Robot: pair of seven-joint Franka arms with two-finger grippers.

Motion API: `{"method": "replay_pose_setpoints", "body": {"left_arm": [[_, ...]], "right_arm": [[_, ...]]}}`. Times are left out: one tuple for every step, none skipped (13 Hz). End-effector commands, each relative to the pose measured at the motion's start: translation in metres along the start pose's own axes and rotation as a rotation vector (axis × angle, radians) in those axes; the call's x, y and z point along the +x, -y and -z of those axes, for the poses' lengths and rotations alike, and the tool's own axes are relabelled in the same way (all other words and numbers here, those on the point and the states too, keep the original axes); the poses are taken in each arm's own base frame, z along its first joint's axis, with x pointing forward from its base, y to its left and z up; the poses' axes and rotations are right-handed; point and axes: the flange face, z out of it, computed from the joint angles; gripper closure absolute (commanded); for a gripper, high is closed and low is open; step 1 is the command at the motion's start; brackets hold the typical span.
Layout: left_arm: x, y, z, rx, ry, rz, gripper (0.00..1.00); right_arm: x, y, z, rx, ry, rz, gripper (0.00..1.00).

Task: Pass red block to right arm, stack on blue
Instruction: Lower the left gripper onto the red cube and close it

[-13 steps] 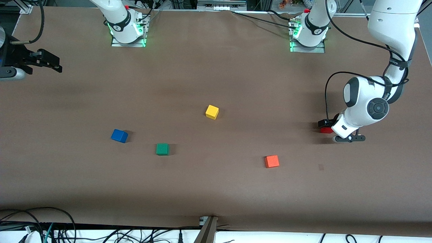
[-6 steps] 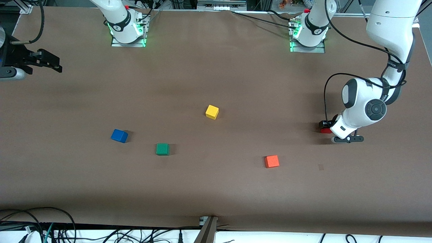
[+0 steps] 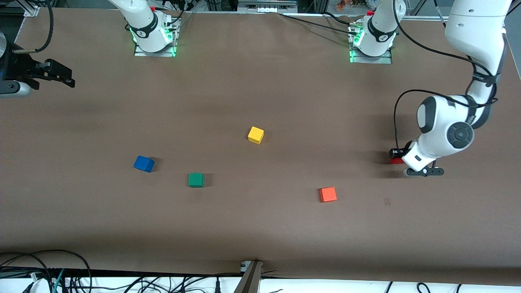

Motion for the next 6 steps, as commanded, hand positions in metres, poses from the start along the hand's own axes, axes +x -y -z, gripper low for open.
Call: {"method": "replay_pose_setpoints", "body": {"left_arm": [[0.012, -0.025, 0.09, -0.002, 0.016, -0.055, 1.0], [0.012, -0.031, 0.117, -0.003, 0.008, -0.065, 1.0], [0.011, -0.046, 0.141, -0.008, -0.004, -0.093, 1.0], [0.007, -0.061, 0.161, -0.012, -0.013, -0.122, 1.0], [0.001, -0.08, 0.18, -0.018, -0.023, -0.155, 1.0], [-0.004, -0.104, 0.198, -0.029, -0.038, -0.195, 1.0]], "right_arm": [[-0.001, 0.001, 0.004, 0.005, -0.007, -0.008, 0.0], [-0.001, 0.002, 0.004, 0.004, -0.007, -0.006, 0.0], [-0.002, 0.001, 0.004, 0.005, -0.005, -0.008, 0.0], [-0.002, 0.0, 0.004, 0.005, -0.005, -0.009, 0.0], [-0.002, 0.0, 0.004, 0.007, -0.006, -0.009, 0.0], [-0.002, 0.0, 0.004, 0.007, -0.004, -0.011, 0.0]]}}
